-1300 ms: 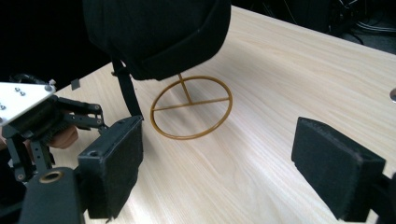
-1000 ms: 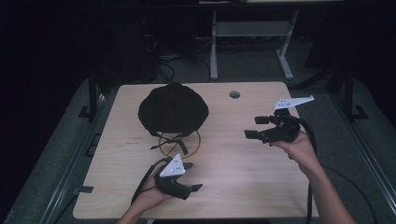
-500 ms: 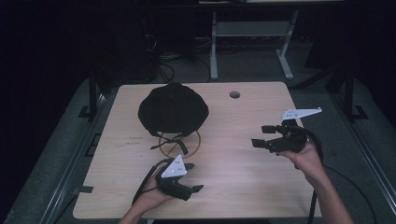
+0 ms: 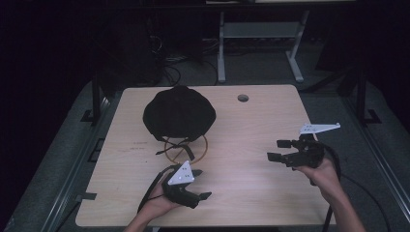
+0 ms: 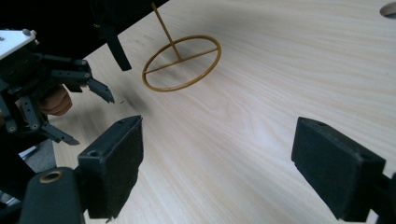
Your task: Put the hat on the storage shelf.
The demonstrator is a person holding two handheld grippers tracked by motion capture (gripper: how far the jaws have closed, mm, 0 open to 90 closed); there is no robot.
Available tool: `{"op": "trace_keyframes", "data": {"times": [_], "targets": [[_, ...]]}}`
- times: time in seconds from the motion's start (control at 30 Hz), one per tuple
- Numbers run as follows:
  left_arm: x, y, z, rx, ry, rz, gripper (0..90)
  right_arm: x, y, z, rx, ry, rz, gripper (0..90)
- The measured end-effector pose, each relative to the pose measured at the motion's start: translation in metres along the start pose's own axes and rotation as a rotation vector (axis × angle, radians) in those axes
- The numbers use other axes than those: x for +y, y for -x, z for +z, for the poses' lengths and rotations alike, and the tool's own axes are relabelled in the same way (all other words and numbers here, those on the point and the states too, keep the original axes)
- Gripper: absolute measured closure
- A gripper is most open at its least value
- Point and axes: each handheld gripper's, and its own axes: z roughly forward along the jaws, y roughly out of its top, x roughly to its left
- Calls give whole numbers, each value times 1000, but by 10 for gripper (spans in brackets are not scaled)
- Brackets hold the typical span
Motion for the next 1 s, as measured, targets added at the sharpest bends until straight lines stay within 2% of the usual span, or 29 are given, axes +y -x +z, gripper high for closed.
{"op": "trace_keyframes", "data": {"times": [0.33, 0.57, 1.0], "targets": [[0, 1, 2, -2, -2, -5, 227, -28, 5, -7, -19, -8, 27, 163], [1, 1, 3, -24, 15, -38, 226, -49, 5, -9, -36, -16, 36, 163], [0, 2, 4, -16, 4, -30, 220, -71, 5, -8, -39, -9, 65, 163]]}}
